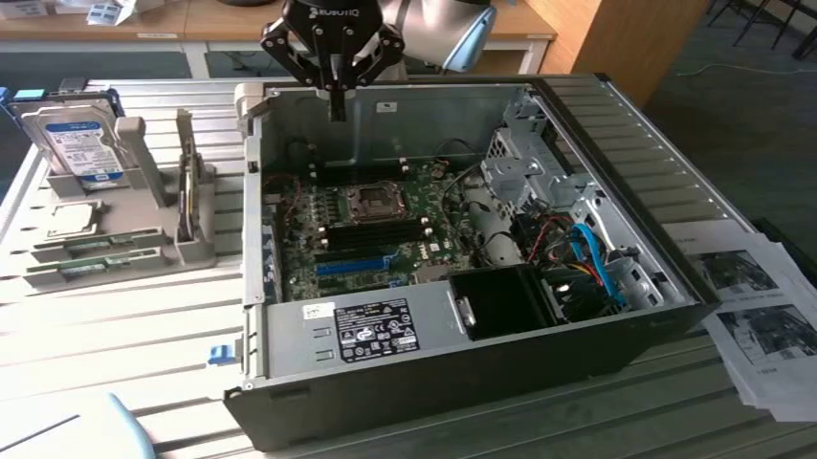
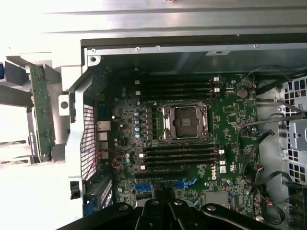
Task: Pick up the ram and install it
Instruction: 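Reach for the ram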
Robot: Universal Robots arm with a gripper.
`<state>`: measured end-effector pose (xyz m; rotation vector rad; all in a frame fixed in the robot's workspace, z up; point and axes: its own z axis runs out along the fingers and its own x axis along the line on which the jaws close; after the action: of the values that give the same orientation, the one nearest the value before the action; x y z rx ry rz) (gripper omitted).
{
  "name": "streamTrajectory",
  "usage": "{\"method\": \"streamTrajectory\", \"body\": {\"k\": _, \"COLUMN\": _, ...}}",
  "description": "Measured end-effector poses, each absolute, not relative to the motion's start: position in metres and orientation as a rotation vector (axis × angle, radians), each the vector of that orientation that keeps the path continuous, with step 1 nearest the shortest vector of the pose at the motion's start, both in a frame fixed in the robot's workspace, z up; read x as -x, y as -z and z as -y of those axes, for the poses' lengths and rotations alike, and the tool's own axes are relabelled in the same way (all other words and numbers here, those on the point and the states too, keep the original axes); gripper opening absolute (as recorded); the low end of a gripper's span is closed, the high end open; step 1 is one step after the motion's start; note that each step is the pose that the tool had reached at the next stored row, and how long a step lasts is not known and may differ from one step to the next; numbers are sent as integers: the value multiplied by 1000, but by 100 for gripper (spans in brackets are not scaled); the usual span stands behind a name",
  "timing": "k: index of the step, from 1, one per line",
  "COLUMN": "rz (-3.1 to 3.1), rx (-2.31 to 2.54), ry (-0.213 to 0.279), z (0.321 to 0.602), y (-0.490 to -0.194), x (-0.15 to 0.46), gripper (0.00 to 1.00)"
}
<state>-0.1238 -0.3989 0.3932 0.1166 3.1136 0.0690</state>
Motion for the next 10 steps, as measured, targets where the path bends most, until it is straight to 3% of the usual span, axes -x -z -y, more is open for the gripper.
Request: {"method": "streamTrajectory", "body": {"k": 10, "rz": -3114, "rx": -117, "ry": -69, "z": 399, "y": -393, "x": 132, "gripper": 9}}
